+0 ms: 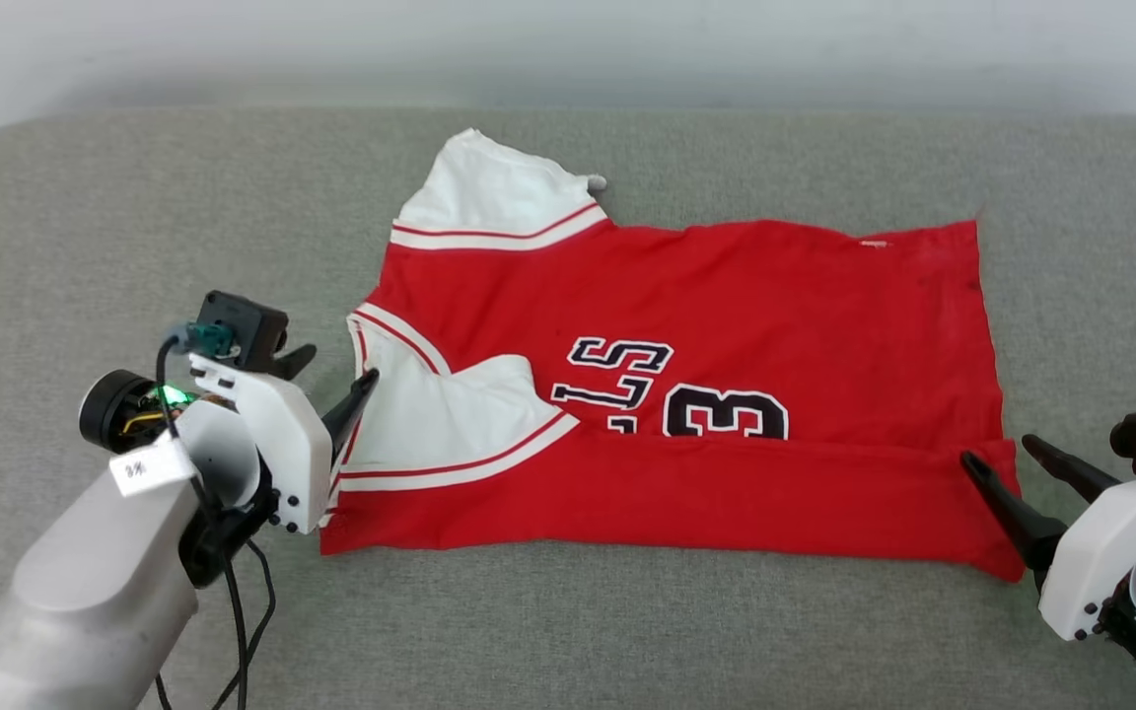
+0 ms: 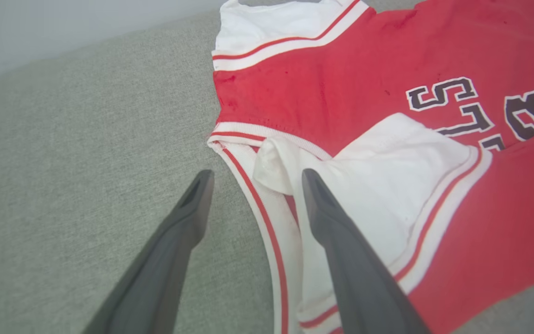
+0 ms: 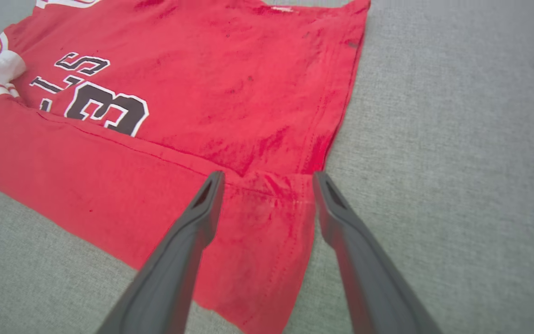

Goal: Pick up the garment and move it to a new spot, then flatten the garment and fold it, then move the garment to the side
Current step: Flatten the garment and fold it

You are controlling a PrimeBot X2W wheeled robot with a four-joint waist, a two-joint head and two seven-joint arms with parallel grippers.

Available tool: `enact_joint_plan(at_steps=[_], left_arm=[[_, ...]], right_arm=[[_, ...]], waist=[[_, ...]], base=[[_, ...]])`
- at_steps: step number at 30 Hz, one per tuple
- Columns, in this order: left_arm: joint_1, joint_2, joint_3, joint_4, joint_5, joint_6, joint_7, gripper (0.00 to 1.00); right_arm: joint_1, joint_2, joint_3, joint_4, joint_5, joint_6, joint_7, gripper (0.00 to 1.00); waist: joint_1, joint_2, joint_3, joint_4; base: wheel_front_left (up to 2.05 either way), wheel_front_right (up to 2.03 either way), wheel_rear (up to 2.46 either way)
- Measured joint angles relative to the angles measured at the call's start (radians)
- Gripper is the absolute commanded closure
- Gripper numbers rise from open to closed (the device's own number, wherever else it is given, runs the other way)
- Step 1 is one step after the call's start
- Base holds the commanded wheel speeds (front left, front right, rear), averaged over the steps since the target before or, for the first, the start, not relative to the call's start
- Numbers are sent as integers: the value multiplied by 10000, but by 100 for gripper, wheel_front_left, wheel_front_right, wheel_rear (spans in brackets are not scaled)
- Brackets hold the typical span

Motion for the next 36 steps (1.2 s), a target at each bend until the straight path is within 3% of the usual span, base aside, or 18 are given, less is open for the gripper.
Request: enact_joint_plan(at_steps=[13,22,32,33,34,36], left_arm=[[-700,1446,-1714,-1912,-2454,-8,5737,0],[-694,1526,-2176,-1726,-2897,-8,6677,0],[-383,1457,-2497,-846,-3145,-8,6659,0],[-371,1452,-2529,-802,-3183,-8,6617,42],[-371,1450,-2573,-794,-3231,-8,6585,94],[-368,1425,-2644,-756,-3315,-6,6464,100]], right_arm=[[266,303,-265,-251,-435,0,357,0],[230,418,-255,-364,-506,0,493,0],[-1,453,-113,-360,-512,0,504,0],[-2,453,-107,-345,-510,0,504,0],[-2,449,-104,-334,-508,0,504,0],[-10,418,-113,-316,-493,0,504,0]], waist=[[-1,0,-635,244],[-1,0,-473,-73],[-2,0,-119,-516],[-2,0,-113,-536],[-2,0,-114,-547],[-2,0,-145,-549]], base=[[0,0,0],[0,0,0],[0,0,0],[0,0,0],[0,0,0],[0,0,0]])
